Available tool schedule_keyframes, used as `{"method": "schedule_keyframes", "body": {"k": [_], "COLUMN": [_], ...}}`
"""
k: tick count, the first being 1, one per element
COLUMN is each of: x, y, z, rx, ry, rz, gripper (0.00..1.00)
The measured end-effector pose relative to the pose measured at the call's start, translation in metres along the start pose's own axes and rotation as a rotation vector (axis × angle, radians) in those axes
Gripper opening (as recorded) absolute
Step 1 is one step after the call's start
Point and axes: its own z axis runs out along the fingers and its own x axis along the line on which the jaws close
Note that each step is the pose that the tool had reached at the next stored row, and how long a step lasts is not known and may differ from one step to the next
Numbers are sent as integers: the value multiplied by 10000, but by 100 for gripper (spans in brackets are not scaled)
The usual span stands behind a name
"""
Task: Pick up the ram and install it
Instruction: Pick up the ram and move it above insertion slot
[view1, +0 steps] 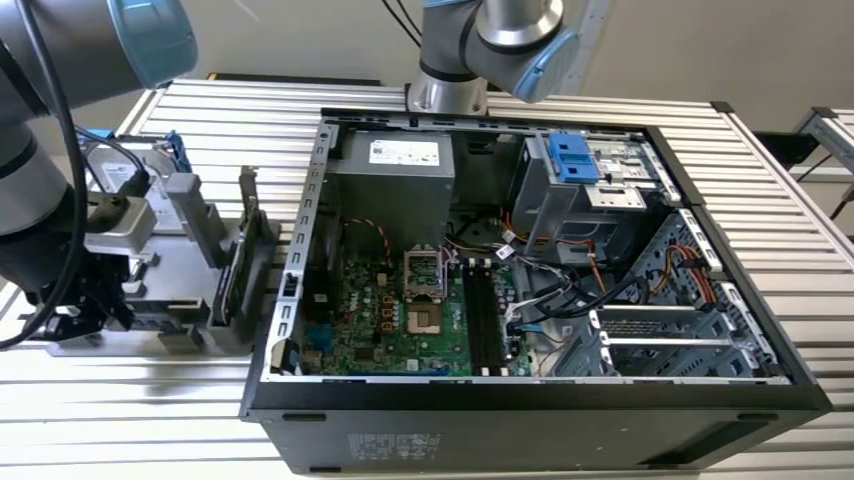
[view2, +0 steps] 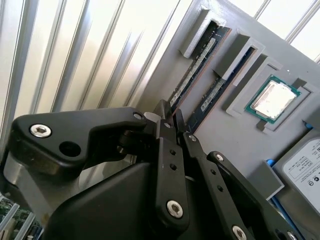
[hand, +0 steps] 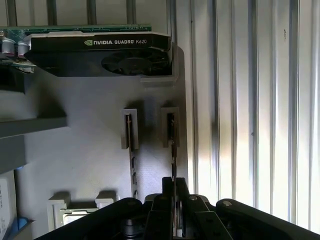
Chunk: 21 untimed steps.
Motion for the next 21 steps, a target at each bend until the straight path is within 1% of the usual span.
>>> {"method": "schedule_keyframes", "body": {"k": [15,21], "x": [0,0], "y": [0,-1], "z": [-110,-180], "rx": [-1,0], "ry": [-4,-5], "rz": [-7,-7], "gripper": [0,0]}}
